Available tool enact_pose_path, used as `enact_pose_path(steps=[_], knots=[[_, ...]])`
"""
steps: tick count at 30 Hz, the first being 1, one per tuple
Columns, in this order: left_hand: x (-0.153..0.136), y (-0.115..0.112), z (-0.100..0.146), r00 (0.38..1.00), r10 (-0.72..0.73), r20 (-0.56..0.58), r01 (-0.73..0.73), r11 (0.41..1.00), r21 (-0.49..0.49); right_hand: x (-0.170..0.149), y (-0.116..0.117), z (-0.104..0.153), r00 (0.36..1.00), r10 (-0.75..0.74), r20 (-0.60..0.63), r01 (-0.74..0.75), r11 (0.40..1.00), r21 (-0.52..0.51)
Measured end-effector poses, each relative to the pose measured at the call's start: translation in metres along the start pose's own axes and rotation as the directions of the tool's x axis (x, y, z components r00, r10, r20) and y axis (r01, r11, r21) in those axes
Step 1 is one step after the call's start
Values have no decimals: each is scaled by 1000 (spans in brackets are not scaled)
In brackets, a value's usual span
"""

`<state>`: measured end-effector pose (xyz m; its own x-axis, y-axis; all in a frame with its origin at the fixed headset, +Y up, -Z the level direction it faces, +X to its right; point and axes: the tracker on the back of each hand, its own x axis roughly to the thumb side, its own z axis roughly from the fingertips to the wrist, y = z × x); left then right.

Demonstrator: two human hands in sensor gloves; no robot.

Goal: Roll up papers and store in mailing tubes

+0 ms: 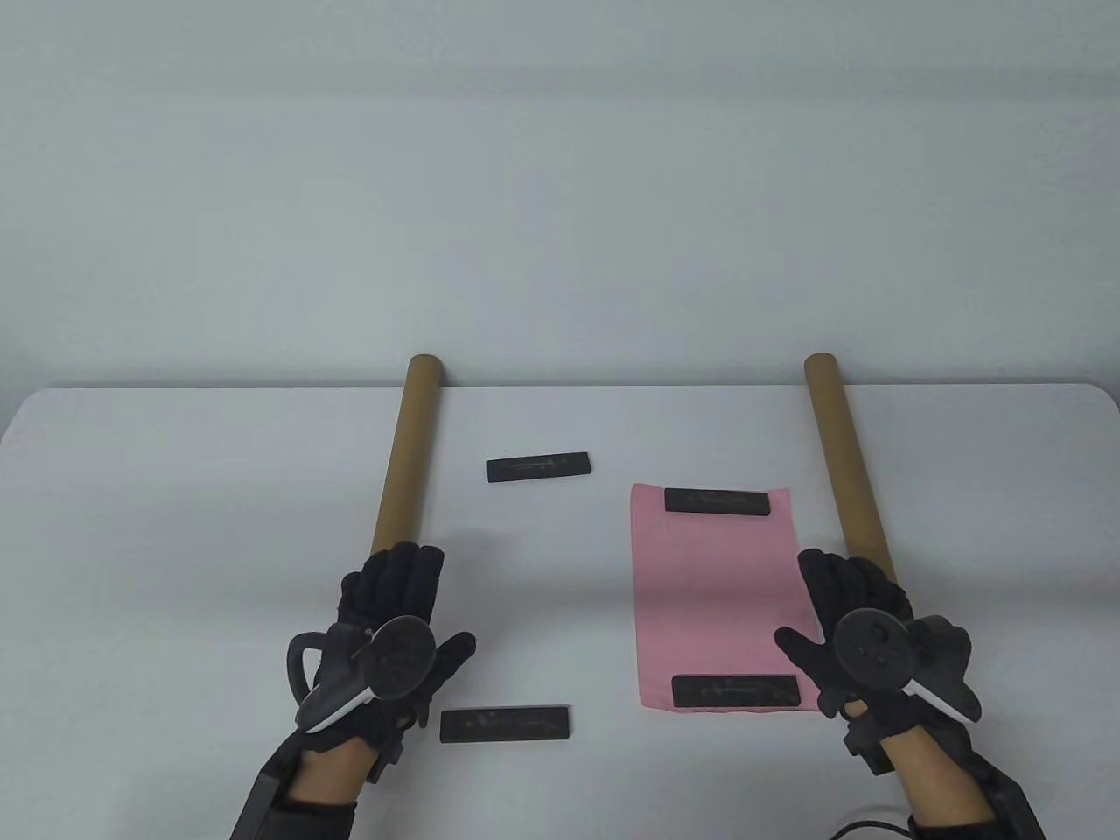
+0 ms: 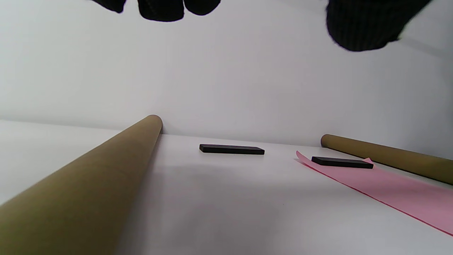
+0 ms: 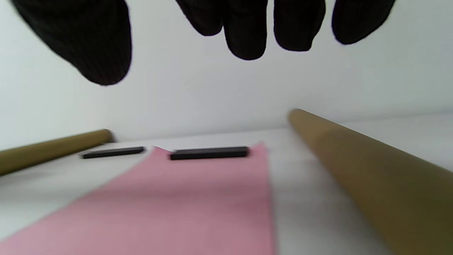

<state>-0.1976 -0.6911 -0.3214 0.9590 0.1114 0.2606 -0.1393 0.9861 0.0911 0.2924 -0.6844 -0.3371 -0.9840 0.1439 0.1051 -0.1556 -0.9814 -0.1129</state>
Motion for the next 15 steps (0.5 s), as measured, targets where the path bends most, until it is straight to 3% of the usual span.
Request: enact_pose_path(steps=[8, 12, 15], knots=[[-3, -1, 0, 1000, -10, -3, 9, 1000, -14, -56, 28, -62, 933, 50, -356, 56, 958, 281], [-2, -2, 0, 1000, -1, -3, 1, 1000, -17, -76, 53, -82, 853, 61, -518, 147, 925, 351], [-1, -2, 0, 1000, -15, -6, 15, 1000, -20, -81, 68, -89, 803, 163, -572, 77, 925, 372]])
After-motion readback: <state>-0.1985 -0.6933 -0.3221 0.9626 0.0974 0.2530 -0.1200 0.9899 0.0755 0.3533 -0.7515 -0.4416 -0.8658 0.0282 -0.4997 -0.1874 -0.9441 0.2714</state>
